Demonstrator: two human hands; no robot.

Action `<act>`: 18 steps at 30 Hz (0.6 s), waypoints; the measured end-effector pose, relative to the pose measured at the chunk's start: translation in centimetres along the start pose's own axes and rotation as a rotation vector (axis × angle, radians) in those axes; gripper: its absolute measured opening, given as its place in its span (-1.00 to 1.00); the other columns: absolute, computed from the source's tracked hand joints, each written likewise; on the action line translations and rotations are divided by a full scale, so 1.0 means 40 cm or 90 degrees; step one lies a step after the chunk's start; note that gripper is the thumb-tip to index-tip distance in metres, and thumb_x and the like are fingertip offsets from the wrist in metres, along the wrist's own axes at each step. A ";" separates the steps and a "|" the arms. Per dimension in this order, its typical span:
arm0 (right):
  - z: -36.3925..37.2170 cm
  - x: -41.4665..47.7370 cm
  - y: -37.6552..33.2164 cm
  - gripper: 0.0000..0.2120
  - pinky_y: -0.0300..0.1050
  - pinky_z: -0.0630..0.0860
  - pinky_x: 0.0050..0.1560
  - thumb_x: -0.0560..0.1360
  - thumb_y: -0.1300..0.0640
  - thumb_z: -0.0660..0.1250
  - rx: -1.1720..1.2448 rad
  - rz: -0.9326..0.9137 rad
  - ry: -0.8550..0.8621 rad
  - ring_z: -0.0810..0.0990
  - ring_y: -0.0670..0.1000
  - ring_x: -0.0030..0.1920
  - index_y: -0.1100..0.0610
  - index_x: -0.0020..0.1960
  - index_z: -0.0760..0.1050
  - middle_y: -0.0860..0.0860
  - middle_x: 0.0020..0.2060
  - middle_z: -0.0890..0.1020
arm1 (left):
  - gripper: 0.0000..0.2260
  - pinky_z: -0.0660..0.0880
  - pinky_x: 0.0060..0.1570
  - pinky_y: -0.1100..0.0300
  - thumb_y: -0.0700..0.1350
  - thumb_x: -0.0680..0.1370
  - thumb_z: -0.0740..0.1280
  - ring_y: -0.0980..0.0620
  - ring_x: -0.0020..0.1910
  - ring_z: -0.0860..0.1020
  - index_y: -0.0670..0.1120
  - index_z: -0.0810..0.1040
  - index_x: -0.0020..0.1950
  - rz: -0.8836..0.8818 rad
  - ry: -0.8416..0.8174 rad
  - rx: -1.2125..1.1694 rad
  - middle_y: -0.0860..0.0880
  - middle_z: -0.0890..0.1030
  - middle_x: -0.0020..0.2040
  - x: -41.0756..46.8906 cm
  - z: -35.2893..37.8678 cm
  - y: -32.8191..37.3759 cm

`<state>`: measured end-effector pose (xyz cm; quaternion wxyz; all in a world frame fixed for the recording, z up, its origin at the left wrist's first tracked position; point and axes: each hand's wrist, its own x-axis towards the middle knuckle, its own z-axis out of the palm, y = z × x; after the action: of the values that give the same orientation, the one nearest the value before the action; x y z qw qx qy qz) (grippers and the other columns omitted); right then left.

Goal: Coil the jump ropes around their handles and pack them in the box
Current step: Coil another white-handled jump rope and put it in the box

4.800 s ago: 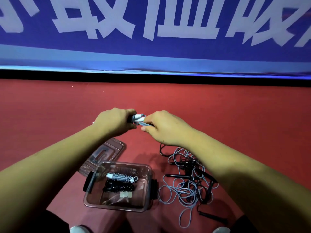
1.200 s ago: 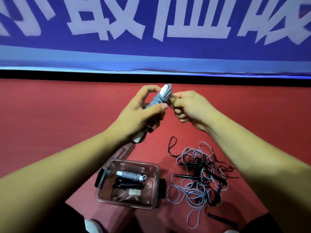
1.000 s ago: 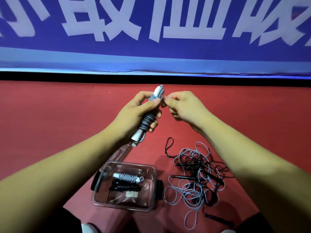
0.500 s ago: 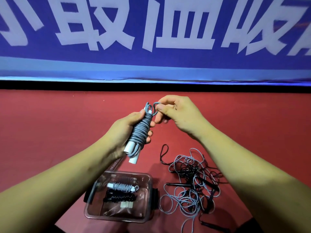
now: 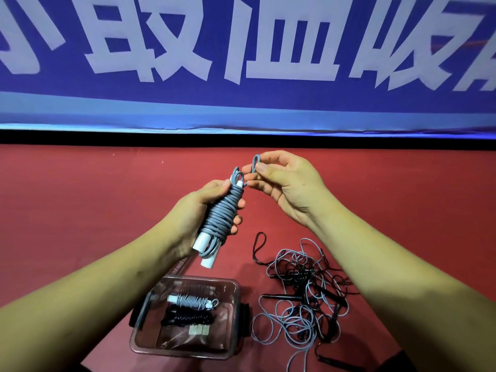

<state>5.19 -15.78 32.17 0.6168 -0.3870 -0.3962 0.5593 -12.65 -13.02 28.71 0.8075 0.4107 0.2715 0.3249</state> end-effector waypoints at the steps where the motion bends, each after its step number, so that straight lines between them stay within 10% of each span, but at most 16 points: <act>1: 0.002 0.000 -0.001 -0.83 -0.18 0.62 -0.22 0.55 0.46 0.23 -0.006 -0.002 0.005 0.66 0.05 -0.30 0.42 0.13 0.42 0.29 -0.18 0.63 | -0.85 0.50 -0.40 0.15 -0.06 0.60 0.23 -0.09 -0.38 0.47 -0.10 0.40 0.10 -0.006 -0.006 -0.010 -0.16 0.53 -0.19 0.000 0.001 0.001; 18: 0.012 -0.012 -0.036 -0.96 -0.09 0.64 -0.25 0.47 0.32 0.44 -0.573 -0.038 -0.055 0.63 0.00 -0.39 0.30 -0.09 0.63 0.20 -0.30 0.68 | -0.78 0.49 -0.46 0.15 0.09 0.62 0.23 -0.08 -0.46 0.47 -0.01 0.36 0.14 -0.032 0.017 0.059 -0.15 0.49 -0.27 0.008 0.007 0.005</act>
<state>5.27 -16.33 33.65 0.3860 -0.5815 -0.6363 0.3285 -12.31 -12.82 28.96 0.7917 0.4366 0.3074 0.2969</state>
